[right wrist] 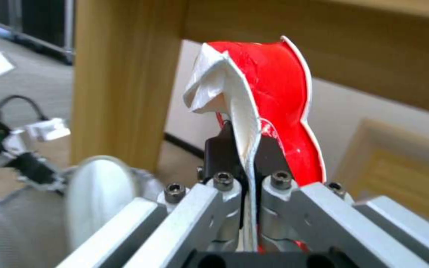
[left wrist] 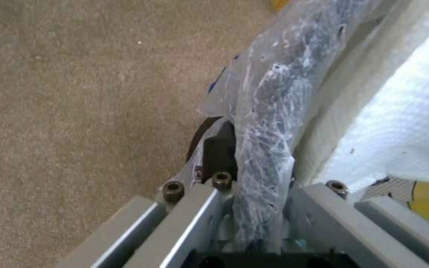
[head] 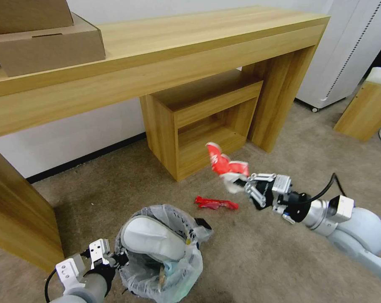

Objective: Pick up the trash bin and place the garbage on the floor into it.

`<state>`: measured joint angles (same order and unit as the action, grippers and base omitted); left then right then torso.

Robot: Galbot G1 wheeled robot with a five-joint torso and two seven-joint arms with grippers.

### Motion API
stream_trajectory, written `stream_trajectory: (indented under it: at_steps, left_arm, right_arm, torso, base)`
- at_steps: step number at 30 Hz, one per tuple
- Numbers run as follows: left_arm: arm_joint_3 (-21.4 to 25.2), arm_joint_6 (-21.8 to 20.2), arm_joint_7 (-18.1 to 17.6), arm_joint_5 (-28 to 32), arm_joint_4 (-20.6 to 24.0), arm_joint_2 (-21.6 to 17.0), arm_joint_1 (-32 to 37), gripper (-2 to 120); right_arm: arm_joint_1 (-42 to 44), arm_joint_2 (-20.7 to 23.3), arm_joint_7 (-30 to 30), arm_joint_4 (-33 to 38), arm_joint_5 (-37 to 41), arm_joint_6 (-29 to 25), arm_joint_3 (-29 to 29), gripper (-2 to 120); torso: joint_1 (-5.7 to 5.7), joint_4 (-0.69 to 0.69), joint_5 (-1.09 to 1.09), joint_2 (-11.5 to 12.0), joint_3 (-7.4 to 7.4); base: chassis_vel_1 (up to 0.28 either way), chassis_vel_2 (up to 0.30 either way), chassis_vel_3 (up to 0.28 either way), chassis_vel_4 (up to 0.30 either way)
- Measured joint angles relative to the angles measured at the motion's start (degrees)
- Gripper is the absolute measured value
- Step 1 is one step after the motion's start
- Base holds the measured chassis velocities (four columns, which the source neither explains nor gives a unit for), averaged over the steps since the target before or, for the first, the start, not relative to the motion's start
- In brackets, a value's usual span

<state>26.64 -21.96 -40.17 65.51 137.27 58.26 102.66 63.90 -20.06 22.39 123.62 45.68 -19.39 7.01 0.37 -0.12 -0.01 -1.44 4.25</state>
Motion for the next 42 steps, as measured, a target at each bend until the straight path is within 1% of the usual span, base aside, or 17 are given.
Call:
stream_trajectory:
  at_steps: [2,3,6,7,10,11,14,15,16,17,18,20,21,24,32,38,42]
  left_arm:
    - [-0.60,0.00,0.07,-0.90,-0.35,0.46,-0.08,0]
    - [-0.60,0.00,0.07,-0.90,-0.35,0.46,-0.08,0]
    - [-1.17,-0.03,0.19,-1.96,-0.60,1.12,-0.09,0]
    - [-1.17,-0.03,0.19,-1.96,-0.60,1.12,-0.09,0]
    - [-1.31,-0.06,0.59,-2.56,-0.66,1.62,-0.10,0]
    - [-1.31,-0.06,0.59,-2.56,-0.66,1.62,-0.10,0]
    - [-1.67,-0.11,0.97,-3.81,-0.90,2.23,0.09,0]
    - [-1.67,-0.11,0.97,-3.81,-0.90,2.23,0.09,0]
    - [-1.88,-0.18,1.07,-4.45,-1.05,2.71,0.18,0]
    - [-2.01,-0.19,1.15,-4.89,-1.11,3.01,0.25,0]
    - [-2.01,-0.19,1.15,-4.89,-1.11,3.01,0.25,0]
    - [-2.27,-0.22,1.38,-6.01,-1.37,3.79,0.40,0]
    - [-2.27,-0.22,1.38,-6.01,-1.37,3.79,0.40,0]
    - [-2.29,-0.22,1.51,-6.84,-1.70,4.37,0.52,0]
    - [-1.80,-0.18,1.58,-7.27,-2.13,4.59,0.22,0]
    - [-1.79,-0.15,1.58,-7.57,-2.14,4.69,-0.05,0]
    - [-1.83,-0.14,1.63,-8.00,-2.24,4.93,-0.04,0]
  right_arm:
    - [-2.17,0.38,-0.21,-0.08,0.77,0.26,-3.87,0]
    - [-2.17,0.38,-0.21,-0.08,0.77,0.26,-3.87,0]
    - [-6.83,-0.02,-0.21,-0.70,0.80,0.39,-10.25,0]
    - [-6.83,-0.02,-0.21,-0.70,0.80,0.39,-10.25,0]
    - [-13.58,-1.63,-0.47,-0.29,2.88,1.23,-17.06,0]
    - [-13.58,-1.63,-0.47,-0.29,2.88,1.23,-17.06,0]
    - [-20.85,-3.56,-0.54,-0.91,4.16,1.74,-24.20,0]
    - [-20.85,-3.56,-0.54,-0.91,4.16,1.74,-24.20,0]
    - [-24.50,-5.09,-0.60,-2.16,3.98,1.75,-28.21,0]
    - [-26.31,-6.02,-0.69,-2.85,3.86,1.76,-30.40,0]
    - [-26.31,-6.02,-0.69,-2.85,3.86,1.76,-30.40,0]
    - [-30.61,-9.40,-1.38,-4.71,3.93,2.05,-36.07,0]
    - [-30.61,-9.40,-1.38,-4.71,3.93,2.05,-36.07,0]
    - [-33.37,-12.93,-2.50,-6.25,4.34,2.71,-41.21,0]
    - [-34.03,-15.20,-3.96,-6.31,4.27,3.55,-45.98,0]
    - [-32.06,-15.06,-4.57,-6.56,3.79,3.86,-47.11,0]
    - [-31.42,-16.28,-4.58,-8.11,2.98,3.83,-47.80,0]
  torso:
    - [0.00,0.00,0.02,0.00,0.00]
    - [0.00,0.00,0.02,0.00,0.00]
    - [0.00,-0.01,0.02,0.00,0.00]
    - [0.00,-0.01,0.02,0.00,0.00]
    - [0.00,0.00,0.01,0.00,0.00]
    - [0.00,0.00,0.01,0.00,0.00]
    - [0.00,0.00,0.00,0.00,-0.01]
    - [0.00,0.00,0.00,0.00,-0.01]
    - [0.00,0.00,0.02,0.00,0.00]
    - [0.00,0.00,0.02,0.00,0.00]
    - [0.00,0.00,0.02,0.00,0.00]
    - [0.00,0.00,0.01,0.00,0.00]
    - [0.00,0.00,0.01,0.00,0.00]
    - [0.00,0.01,0.00,0.00,0.00]
    - [0.00,0.00,0.00,0.00,0.00]
    - [0.00,-0.01,0.01,0.00,-0.01]
    - [0.00,-0.01,0.01,0.00,-0.01]
  base:
    - [0.000,0.000,0.000,0.000]
    - [0.000,0.000,0.000,0.000]
    - [0.000,0.000,0.000,0.000]
    - [0.000,0.000,0.000,0.000]
    - [0.000,0.000,0.000,0.000]
    - [0.000,0.000,0.000,0.000]
    - [0.000,0.000,0.000,0.000]
    - [0.000,0.000,0.000,0.000]
    - [0.000,0.000,0.000,0.000]
    - [0.000,0.000,0.000,0.000]
    - [0.000,0.000,0.000,0.000]
    - [0.000,0.000,0.000,0.000]
    - [0.000,0.000,0.000,0.000]
    - [0.000,0.000,0.000,0.000]
    - [0.000,0.000,0.000,0.000]
    - [0.000,0.000,0.000,0.000]
    - [0.000,0.000,0.000,0.000]
